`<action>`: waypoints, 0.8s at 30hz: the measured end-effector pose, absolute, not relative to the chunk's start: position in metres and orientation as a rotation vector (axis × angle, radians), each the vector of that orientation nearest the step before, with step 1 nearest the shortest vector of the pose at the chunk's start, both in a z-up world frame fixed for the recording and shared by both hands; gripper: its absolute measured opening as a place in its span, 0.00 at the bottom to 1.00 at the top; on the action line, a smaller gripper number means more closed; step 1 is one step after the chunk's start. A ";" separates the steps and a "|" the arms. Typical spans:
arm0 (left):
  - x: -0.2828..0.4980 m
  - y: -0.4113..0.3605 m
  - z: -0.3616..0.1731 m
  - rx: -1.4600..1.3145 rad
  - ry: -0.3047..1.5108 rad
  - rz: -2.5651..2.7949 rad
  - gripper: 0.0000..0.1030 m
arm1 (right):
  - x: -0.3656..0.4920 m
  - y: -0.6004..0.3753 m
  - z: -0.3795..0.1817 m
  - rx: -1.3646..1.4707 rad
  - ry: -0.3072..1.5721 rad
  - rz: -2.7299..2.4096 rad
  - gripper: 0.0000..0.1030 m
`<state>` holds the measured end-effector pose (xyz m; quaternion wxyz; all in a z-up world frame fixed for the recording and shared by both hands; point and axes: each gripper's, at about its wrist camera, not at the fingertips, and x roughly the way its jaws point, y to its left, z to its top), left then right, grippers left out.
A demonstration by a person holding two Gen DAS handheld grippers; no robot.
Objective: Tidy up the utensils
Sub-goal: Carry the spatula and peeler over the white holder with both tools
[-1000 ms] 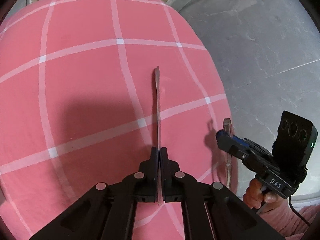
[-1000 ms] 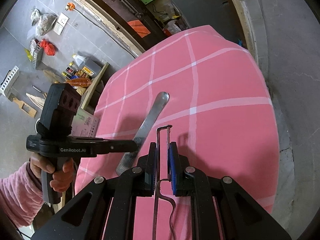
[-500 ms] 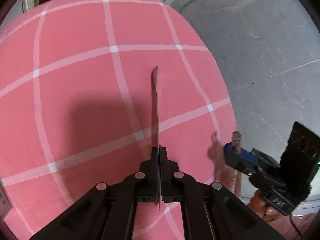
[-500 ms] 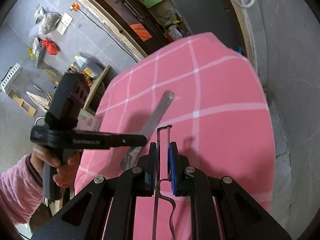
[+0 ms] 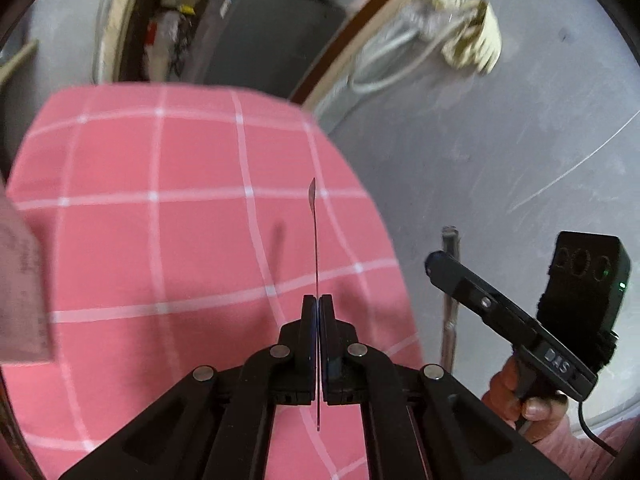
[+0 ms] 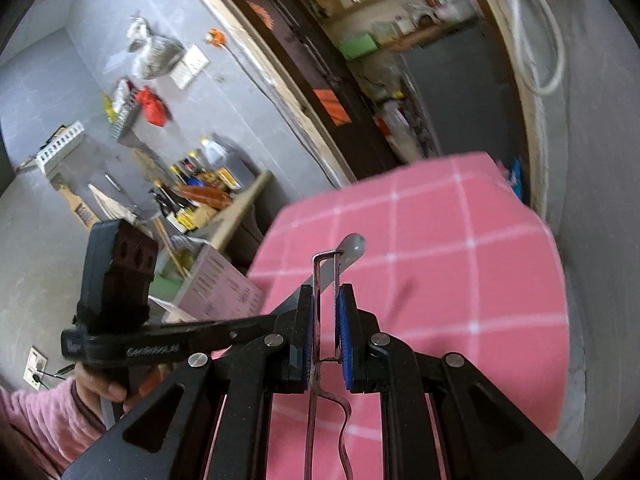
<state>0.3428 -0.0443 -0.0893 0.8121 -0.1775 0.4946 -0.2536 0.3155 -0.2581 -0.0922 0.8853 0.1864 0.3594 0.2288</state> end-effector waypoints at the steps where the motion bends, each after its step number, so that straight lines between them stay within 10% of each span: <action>1: 0.337 -0.038 -0.081 -0.387 1.031 -0.534 0.02 | 0.316 -0.253 -0.083 0.384 0.726 0.486 0.11; 12: 0.288 0.077 0.000 -0.543 0.658 -0.393 0.02 | 0.339 -0.161 -0.019 0.455 0.478 0.633 0.11; 24: 0.301 0.169 -0.028 -0.706 0.357 -0.338 0.02 | 0.345 -0.058 -0.036 0.478 0.224 0.740 0.11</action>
